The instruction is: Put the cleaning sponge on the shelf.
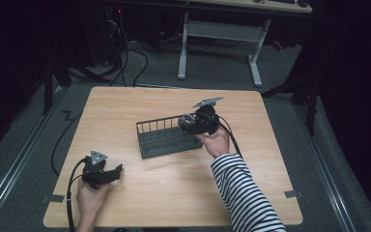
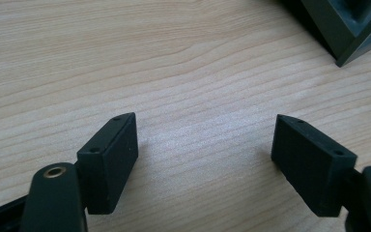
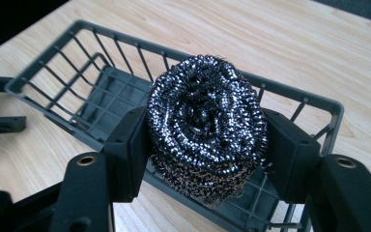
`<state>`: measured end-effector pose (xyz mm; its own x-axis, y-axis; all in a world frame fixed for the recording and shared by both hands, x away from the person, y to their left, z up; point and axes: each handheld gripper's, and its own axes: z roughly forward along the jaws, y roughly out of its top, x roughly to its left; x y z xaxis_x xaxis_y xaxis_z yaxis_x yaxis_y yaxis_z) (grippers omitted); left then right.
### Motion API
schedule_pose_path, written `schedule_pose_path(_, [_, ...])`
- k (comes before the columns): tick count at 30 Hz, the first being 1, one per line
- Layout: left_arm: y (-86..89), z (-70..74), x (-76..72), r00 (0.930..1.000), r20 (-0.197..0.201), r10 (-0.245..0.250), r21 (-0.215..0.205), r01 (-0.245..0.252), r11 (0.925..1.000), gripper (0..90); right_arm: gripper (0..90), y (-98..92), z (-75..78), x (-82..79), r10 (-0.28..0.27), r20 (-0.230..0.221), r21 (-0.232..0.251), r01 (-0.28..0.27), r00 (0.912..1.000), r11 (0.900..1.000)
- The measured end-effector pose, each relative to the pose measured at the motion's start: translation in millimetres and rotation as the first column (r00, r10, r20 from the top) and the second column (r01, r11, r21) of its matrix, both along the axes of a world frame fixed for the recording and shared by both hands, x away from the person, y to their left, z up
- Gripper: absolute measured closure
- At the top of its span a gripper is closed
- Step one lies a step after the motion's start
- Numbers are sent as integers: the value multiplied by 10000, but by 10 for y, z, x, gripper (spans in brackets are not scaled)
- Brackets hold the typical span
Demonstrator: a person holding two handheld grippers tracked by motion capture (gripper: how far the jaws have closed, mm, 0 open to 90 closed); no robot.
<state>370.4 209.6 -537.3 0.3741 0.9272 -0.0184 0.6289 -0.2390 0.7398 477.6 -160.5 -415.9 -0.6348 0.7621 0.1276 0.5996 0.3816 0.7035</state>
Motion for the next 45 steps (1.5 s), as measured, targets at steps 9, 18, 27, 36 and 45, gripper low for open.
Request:
schedule_pose_path(9, [0,0,0,10000,1,4,-3,-4,10000,253,395,63,-130,85,-155,-308,-300,146,9994,9994])
schedule_pose_path(18, [0,0,0,10000,-1,2,-3,-2,10000,254,373,90,-214,130,-274,-455,-666,244,9986,9975])
schedule_pose_path(27, [0,0,0,10000,0,-1,-4,1,10000,253,333,97,-240,132,-264,-540,-735,224,9982,9970])
schedule_pose_path(36, [0,0,0,10000,-1,-7,-5,6,10000,252,319,15,-152,80,-281,-214,-379,273,9994,9989])
schedule_pose_path(45, [-1,0,1,10000,-1,-8,-4,8,10000,251,327,-145,-56,-49,-327,122,150,325,9994,9994])
